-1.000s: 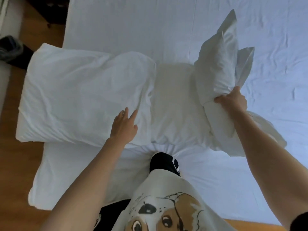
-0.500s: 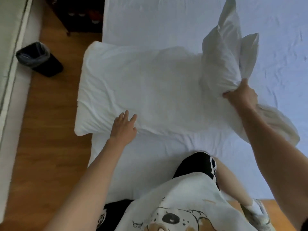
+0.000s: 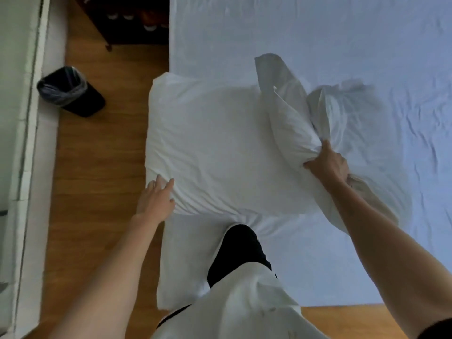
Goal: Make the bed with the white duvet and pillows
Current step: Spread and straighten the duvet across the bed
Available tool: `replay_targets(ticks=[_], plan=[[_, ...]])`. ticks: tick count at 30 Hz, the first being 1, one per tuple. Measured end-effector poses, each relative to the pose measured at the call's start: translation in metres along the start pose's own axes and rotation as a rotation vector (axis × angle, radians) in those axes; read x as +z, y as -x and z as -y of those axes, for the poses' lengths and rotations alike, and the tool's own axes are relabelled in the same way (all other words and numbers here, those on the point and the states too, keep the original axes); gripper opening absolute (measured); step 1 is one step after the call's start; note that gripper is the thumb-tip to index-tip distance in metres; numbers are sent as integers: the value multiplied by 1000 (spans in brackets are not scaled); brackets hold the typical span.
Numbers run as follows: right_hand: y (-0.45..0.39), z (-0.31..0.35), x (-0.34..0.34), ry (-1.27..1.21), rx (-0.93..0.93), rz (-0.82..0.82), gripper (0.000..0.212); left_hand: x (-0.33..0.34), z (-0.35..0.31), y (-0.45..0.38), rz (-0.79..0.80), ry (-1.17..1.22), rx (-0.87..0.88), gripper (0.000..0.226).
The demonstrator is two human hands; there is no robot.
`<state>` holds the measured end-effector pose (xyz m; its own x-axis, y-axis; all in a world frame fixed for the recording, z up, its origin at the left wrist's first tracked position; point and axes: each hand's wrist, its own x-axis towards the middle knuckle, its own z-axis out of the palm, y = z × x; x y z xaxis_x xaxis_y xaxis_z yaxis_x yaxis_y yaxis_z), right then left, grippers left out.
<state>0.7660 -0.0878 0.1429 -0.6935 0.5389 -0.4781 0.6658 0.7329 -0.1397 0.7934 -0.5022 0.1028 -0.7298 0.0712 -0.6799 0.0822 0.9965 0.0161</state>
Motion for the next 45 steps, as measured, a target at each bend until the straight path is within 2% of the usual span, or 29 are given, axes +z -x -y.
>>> replay_targets(ticks=[6, 11, 15, 19, 21, 23, 26, 29, 35, 41, 45], plan=[[-39, 21, 34, 63, -33, 65, 61, 8, -20, -58, 122, 23, -19, 68], [-34, 28, 29, 96, 18, 56, 57, 2, -11, -55, 97, 51, 5, 68], [-30, 58, 23, 142, 62, 13, 53, -15, 17, -73, -49, 76, 169, 53], [-8, 92, 11, 167, 107, -111, 50, -32, 58, -116, -145, 28, 378, 50], [15, 113, 2, 157, 146, -196, 49, -42, 70, -130, -82, 8, 458, 52], [43, 144, -6, 145, 164, -264, 49, -50, 81, -133, 83, -58, 501, 62], [87, 202, -15, 125, 161, -283, 49, -66, 103, -123, 359, -188, 578, 72], [123, 268, -9, 106, 128, -271, 55, -94, 122, -124, 472, -164, 623, 69], [159, 368, 11, 66, 45, -248, 53, -141, 154, -152, 364, -200, 666, 67], [179, 406, 19, -12, 127, -398, 55, -184, 182, -173, 163, -164, 701, 66], [191, 430, 71, -73, 153, -410, 58, -197, 204, -184, 36, -179, 717, 66]])
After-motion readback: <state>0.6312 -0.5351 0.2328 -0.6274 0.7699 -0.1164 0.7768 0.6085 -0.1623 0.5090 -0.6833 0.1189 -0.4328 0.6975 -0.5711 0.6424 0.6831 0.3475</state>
